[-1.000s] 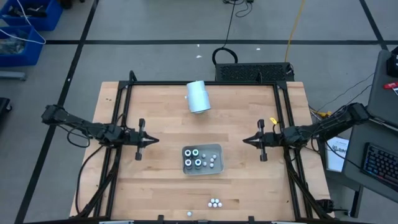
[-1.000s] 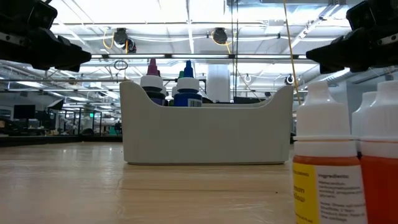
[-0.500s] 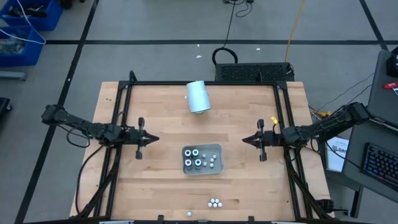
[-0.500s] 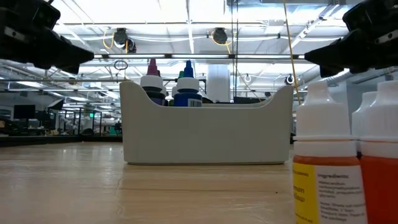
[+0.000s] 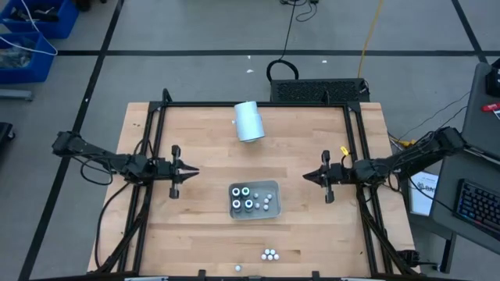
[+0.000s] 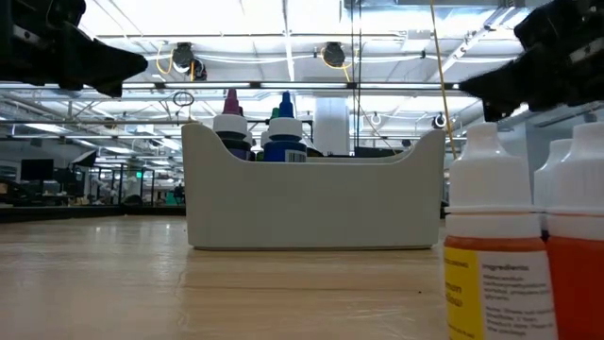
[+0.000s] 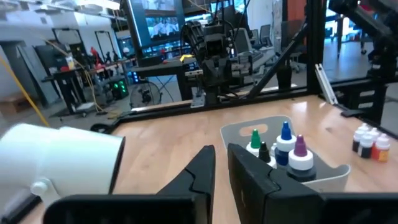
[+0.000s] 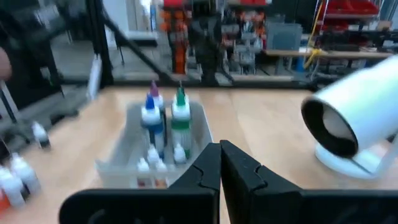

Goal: Pick & Place food coloring
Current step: Put the small yellow food coloring into the gray bin

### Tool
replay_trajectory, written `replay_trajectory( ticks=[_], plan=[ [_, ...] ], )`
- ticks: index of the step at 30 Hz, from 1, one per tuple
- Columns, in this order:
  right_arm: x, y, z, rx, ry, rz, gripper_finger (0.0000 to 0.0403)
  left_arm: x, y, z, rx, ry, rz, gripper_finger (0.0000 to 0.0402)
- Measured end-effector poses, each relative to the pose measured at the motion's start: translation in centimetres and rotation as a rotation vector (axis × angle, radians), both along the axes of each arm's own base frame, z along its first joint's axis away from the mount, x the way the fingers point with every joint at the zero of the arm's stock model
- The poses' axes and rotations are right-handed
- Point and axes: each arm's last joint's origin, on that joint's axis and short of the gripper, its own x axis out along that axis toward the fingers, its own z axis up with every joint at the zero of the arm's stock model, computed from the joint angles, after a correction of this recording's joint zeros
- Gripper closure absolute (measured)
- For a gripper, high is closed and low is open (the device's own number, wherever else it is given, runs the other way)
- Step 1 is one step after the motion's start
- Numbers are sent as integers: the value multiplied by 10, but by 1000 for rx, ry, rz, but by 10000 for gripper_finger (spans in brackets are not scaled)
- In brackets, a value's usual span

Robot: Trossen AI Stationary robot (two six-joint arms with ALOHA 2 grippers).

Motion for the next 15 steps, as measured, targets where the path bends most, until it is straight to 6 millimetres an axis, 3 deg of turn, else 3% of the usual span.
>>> replay_trajectory(
  ticks=[4,7,15],
  plan=[
    [4,13,0,-4,21,125,403,0,0,0,16,-4,1,349],
    [16,30,16,-50,24,108,403,0,0,2,12,-23,1,350],
    [59,90,39,-193,117,229,403,0,0,2,13,-21,0,350]
  ],
)
